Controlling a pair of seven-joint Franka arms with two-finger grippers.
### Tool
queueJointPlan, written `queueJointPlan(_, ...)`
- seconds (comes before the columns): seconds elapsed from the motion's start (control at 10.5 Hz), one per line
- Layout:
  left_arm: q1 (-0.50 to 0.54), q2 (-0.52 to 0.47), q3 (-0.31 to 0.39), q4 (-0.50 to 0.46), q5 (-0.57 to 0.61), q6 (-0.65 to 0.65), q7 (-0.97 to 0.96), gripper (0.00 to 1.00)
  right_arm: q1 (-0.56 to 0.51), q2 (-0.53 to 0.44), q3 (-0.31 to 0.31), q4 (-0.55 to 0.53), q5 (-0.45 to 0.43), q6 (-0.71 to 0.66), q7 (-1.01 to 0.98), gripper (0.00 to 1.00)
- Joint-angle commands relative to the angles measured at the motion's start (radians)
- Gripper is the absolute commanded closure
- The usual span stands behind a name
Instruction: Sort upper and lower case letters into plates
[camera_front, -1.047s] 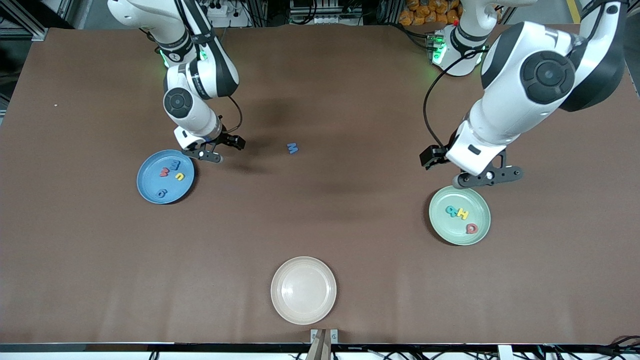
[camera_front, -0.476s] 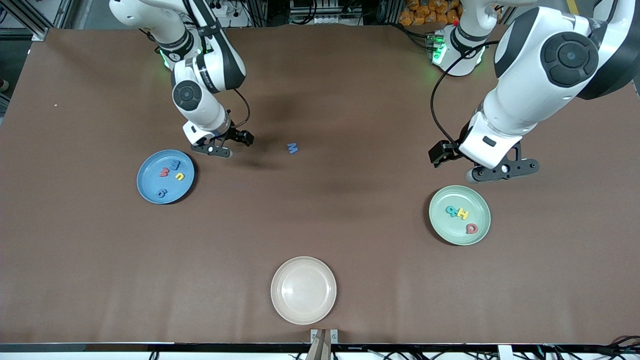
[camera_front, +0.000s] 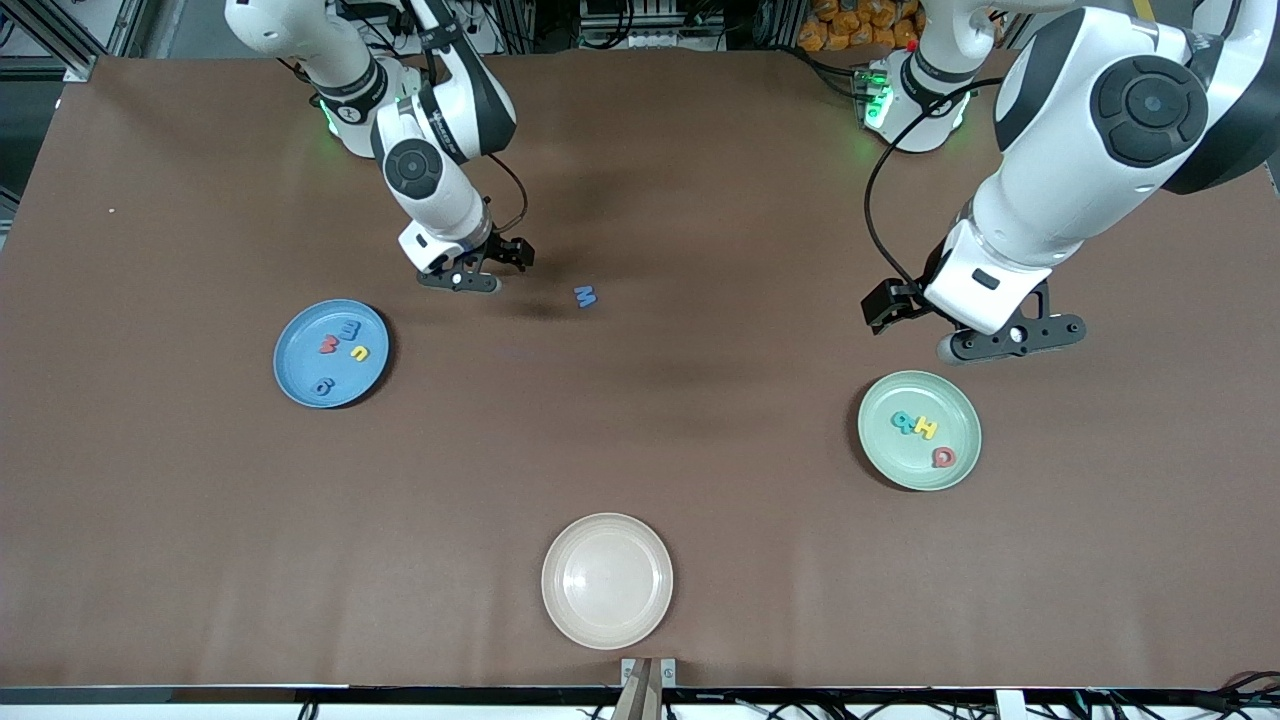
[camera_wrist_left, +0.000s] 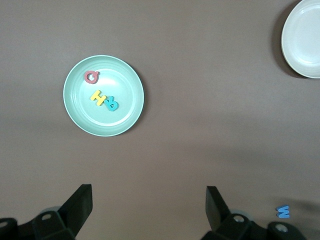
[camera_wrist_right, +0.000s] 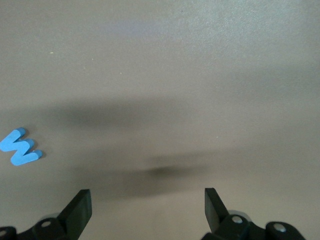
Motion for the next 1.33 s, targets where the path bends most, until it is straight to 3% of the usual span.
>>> queueJointPlan(0.0,0.007,-0.032,0.004,-0.004,-0.027,-0.028,0.017,0.0,0.008,-0.044,-0.017,-0.023,0.016,-0.036,-0.01,0.0)
queueJointPlan(0.57,0.01,-0.031,0.003,-0.007,-0.03,-0.03,0.019,0.0,0.0,-0.049,-0.021,-0.012,0.012,-0.067,-0.012,0.0)
queueJointPlan(0.76,-0.008,-0.011,-0.007,-0.016,-0.079,-0.028,0.019,0.0,-0.012,-0.07,-0.069,0.0,0.028,-0.099,-0.007,0.0)
queueJointPlan(0.86,-0.011,0.007,-0.052,-0.015,-0.113,-0.02,-0.001,0.0,-0.014,-0.07,-0.075,0.0,0.077,-0.1,-0.011,0.0)
queueJointPlan(1.05,-0.014,0.04,-0.108,-0.018,-0.11,0.003,-0.049,0.0,-0.002,-0.064,-0.067,-0.002,0.082,-0.09,-0.069,0.0)
queueJointPlan(1.24,-0.074,0.092,-0.132,-0.018,-0.101,0.058,-0.137,0.0,0.02,-0.067,-0.073,-0.003,0.082,-0.098,-0.273,0.0)
